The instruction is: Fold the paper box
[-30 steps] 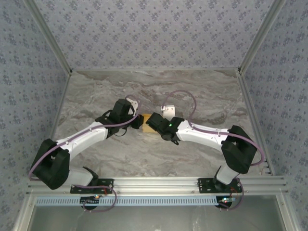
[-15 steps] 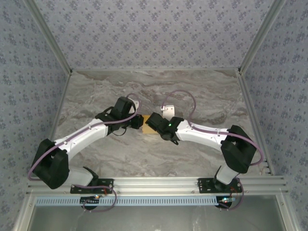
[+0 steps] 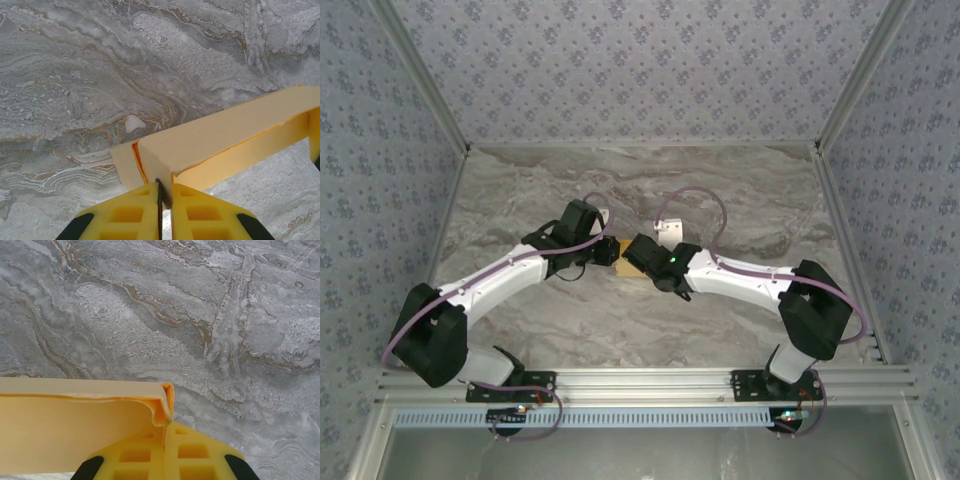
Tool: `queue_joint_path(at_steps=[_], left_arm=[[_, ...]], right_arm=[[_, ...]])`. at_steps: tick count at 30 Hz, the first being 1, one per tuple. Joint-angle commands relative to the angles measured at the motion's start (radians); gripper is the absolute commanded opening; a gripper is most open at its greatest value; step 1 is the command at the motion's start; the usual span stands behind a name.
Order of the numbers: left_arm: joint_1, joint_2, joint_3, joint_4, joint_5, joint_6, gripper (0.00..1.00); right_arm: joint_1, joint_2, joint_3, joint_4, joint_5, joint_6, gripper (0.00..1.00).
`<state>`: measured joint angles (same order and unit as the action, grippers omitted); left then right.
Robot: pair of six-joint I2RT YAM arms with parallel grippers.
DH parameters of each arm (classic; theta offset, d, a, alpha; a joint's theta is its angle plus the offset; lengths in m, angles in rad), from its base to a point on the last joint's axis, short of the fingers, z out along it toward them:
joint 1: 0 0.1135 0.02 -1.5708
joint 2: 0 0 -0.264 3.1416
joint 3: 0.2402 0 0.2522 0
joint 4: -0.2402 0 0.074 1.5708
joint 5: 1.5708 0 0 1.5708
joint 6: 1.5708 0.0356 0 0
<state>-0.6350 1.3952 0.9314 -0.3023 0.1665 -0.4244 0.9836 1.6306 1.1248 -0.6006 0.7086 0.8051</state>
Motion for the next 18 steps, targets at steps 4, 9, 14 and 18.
queue_joint_path(at_steps=[4,9,14,18], left_arm=[[-0.013,0.000,-0.048,0.006,0.008,0.030,0.11],[-0.015,-0.028,-0.125,0.048,-0.044,0.048,0.11],[-0.030,-0.010,-0.182,0.103,-0.123,0.075,0.10],[-0.044,0.008,-0.190,0.119,-0.178,0.091,0.10]], right_arm=[[0.015,0.036,-0.007,-0.039,-0.075,0.020,0.00],[0.015,0.035,-0.008,-0.038,-0.073,0.025,0.00],[0.013,0.032,-0.010,-0.039,-0.068,0.024,0.00],[0.006,-0.004,-0.027,-0.042,-0.053,0.012,0.12]])
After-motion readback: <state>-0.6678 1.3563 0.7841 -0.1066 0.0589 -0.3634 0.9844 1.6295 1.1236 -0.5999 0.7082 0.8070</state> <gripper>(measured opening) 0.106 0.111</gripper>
